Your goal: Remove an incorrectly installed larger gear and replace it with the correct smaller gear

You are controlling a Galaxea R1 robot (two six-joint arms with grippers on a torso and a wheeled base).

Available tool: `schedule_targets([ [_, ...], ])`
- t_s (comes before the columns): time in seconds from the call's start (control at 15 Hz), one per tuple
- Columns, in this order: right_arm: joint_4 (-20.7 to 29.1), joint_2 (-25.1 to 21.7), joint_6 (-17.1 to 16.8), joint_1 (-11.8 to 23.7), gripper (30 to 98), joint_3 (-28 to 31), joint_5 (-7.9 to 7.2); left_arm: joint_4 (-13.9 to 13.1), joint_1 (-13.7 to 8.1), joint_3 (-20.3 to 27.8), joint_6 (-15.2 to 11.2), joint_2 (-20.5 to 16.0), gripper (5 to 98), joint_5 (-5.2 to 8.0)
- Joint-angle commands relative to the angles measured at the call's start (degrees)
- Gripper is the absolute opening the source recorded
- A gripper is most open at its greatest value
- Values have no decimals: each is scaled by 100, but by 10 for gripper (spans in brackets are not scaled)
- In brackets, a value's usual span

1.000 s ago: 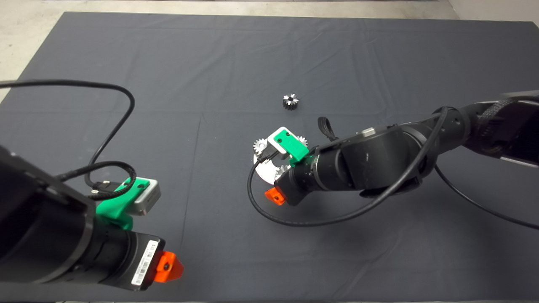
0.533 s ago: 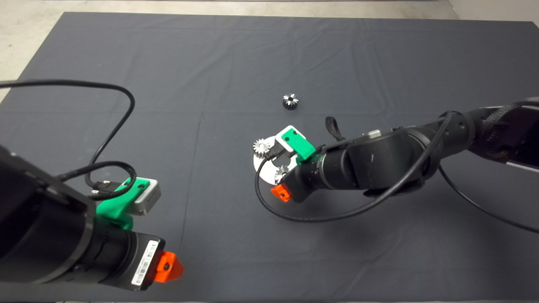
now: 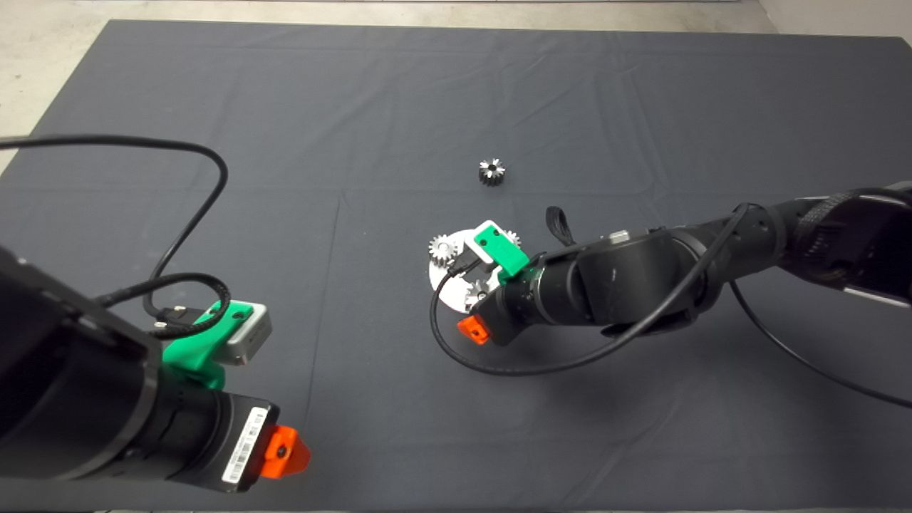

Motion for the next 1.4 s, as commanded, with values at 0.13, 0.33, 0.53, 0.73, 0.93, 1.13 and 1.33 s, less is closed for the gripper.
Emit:
schedule_targets([
  [0.13,-352,75,-17,56,976,-173,3,-48,-89,102,-72,1,983,140],
  [0.33,-352,169,-74,56,976,-342,12,-48,-89,102,-72,1,983,149],
  [0.53,-353,222,-176,-49,976,-417,12,-48,-89,102,-72,1,983,149],
  [0.73,-352,222,-184,-58,956,-408,12,-48,-89,102,-72,1,983,149],
  [0.93,-352,204,-184,-67,956,-408,3,-48,-89,102,-72,1,983,149],
  [1.13,-370,169,-232,-216,900,-399,-8,-48,-89,102,-72,9,983,140],
  [1.33,-401,195,-404,-278,849,-431,3,-56,-89,102,-72,10,983,140],
])
